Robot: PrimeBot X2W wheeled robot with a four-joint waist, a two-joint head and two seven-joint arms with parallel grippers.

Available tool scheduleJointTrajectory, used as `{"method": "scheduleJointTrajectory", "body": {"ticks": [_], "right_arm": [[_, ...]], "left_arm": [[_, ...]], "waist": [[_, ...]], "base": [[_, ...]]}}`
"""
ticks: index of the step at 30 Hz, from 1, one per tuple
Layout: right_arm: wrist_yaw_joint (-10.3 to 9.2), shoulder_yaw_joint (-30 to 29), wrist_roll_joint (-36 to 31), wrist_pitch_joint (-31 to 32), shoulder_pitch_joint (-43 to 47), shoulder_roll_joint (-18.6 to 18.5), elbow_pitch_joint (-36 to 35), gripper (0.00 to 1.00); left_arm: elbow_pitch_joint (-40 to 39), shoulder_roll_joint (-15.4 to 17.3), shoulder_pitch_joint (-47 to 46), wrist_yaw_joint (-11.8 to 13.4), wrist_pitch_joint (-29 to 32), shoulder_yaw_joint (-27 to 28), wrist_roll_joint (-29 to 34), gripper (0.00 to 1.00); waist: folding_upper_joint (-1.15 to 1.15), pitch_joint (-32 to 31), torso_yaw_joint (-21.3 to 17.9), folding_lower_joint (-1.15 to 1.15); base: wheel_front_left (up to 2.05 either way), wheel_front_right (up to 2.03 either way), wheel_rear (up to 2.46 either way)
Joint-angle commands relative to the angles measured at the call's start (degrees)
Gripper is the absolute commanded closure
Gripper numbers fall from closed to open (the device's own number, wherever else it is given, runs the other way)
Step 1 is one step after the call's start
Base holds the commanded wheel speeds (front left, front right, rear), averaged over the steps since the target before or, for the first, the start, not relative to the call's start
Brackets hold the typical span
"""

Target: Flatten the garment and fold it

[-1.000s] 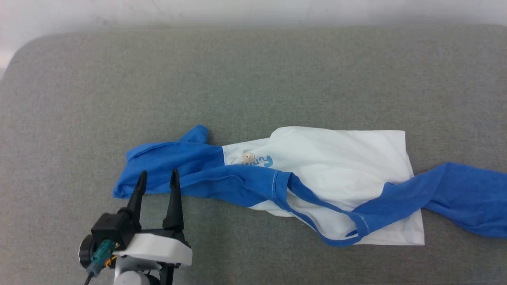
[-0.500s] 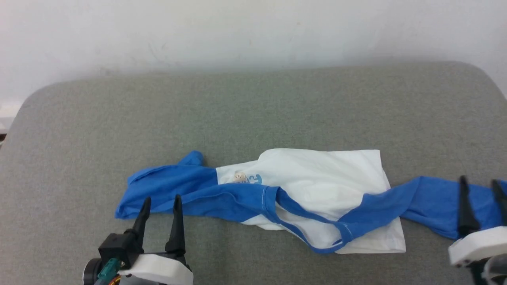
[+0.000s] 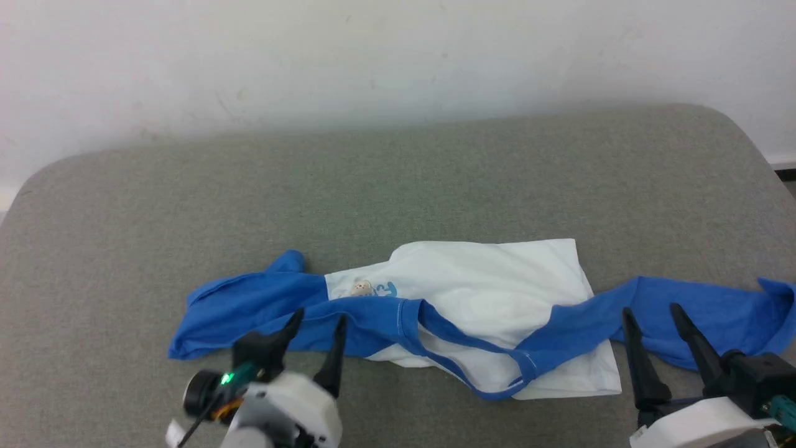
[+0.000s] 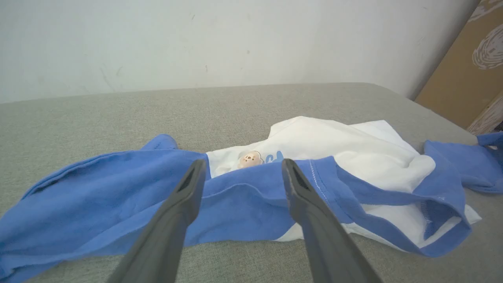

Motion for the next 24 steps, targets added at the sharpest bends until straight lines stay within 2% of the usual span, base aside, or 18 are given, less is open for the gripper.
{"method": "scheduleJointTrajectory", "body": {"ticks": [1,5,10,15,19,20,21,22,24], "right_arm": [[-0.05,0.46,0.43,0.35,0.4,0.17,-0.79,0.0],[-0.05,1.82,0.73,1.26,-0.14,0.24,-2.05,0.0],[-0.05,2.57,1.32,1.71,-1.16,0.27,-2.38,0.0],[-0.05,2.88,2.35,1.25,-1.94,0.28,-1.99,0.0],[-0.05,2.99,3.19,0.7,-2.32,0.28,-1.35,0.0],[-0.05,3.04,3.4,0.58,-2.39,0.28,-1.19,0.0],[-0.05,3.09,3.56,0.42,-2.46,0.28,-1.08,0.0],[-0.05,3.01,3.74,0.27,-2.48,0.28,-0.96,0.0],[-0.05,2.89,4.04,0.04,-2.48,0.29,-0.8,0.0]], "left_arm": [[0.97,0.61,-2.43,-0.79,1.59,-1.03,0.44,0.0],[5.31,2.55,-8.94,-2.42,9.66,-5.85,1.05,0.0],[9.28,6.65,-16.53,-3.03,19.49,-13.39,0.1,0.0],[10.87,12.01,-22.24,-3.07,28.92,-24.65,-6.29,0.0],[11.82,15.34,-25.01,-3.07,35.02,-30.52,-11.62,0.0],[11.89,15.99,-25.51,-3.07,35.84,-31.59,-12.64,0.11],[11.82,16.49,-25.95,-3.08,35.99,-32.26,-13.39,0.63],[11.87,16.74,-26.05,-3.08,36.23,-32.65,-14.36,1.0],[11.61,17.37,-26.11,-3.08,35.83,-32.84,-15.26,1.0]], "waist": [[0.0,0.61,-0.5,0.0],[0.0,2.02,-1.32,0.0],[0.0,3.99,-2.32,0.0],[0.0,5.62,-3.37,0.0],[0.0,6.47,-3.96,0.0],[0.0,6.64,-4.09,0.0],[0.0,6.81,-4.18,0.0],[0.0,6.93,-4.23,0.0],[0.0,7.13,-4.28,0.0]], "base": [[0.0,0.0,0.0],[0.0,0.0,0.0],[0.0,0.0,0.0],[0.0,0.0,0.0],[0.0,0.0,0.0],[0.0,0.0,0.0],[0.0,0.0,0.0],[0.0,0.0,0.0],[0.0,0.0,0.0]]}}
